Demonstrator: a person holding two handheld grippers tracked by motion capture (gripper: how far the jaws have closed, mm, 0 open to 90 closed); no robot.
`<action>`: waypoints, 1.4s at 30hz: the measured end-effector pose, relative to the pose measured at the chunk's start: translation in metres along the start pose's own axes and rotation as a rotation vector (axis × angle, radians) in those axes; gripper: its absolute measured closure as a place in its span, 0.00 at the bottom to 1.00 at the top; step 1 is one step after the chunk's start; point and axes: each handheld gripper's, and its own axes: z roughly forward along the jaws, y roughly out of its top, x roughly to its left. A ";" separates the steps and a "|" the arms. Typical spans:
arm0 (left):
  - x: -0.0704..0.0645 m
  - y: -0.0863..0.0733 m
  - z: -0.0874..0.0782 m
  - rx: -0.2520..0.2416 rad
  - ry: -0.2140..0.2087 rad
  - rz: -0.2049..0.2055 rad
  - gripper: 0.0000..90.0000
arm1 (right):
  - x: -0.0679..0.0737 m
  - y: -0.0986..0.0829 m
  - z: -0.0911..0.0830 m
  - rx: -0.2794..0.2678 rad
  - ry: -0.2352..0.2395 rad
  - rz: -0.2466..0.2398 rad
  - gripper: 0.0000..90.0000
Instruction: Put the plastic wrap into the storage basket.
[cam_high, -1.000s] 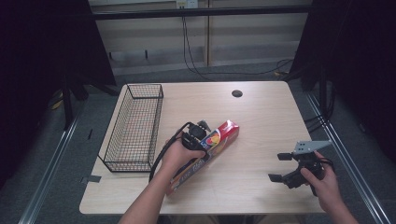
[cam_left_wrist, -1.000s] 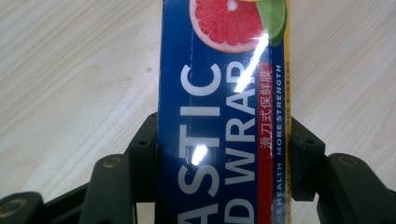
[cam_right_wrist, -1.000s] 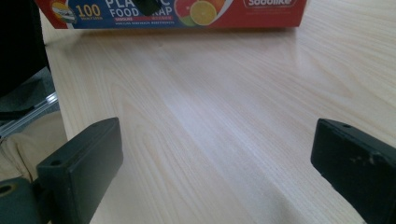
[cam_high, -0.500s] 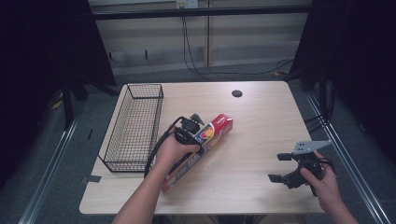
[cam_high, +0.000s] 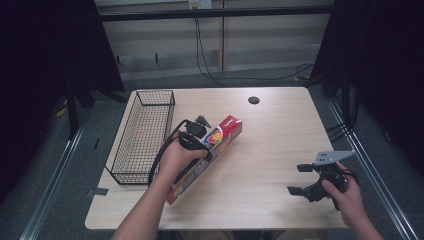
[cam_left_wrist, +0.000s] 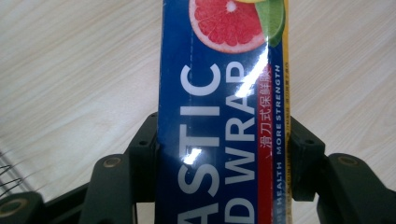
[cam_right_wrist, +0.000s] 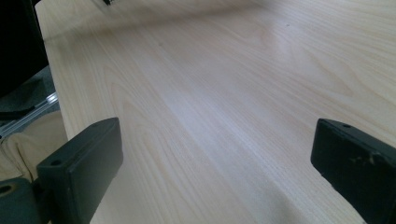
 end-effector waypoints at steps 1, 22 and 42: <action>0.001 0.000 -0.001 0.001 -0.002 -0.006 0.48 | 0.000 0.000 0.000 0.002 0.000 -0.001 0.03; 0.016 0.000 -0.029 -0.015 0.031 -0.080 0.48 | -0.001 0.000 0.001 0.003 0.005 0.000 0.03; 0.033 -0.003 -0.052 -0.022 0.067 -0.139 0.48 | 0.000 0.000 0.002 0.004 0.005 0.000 0.03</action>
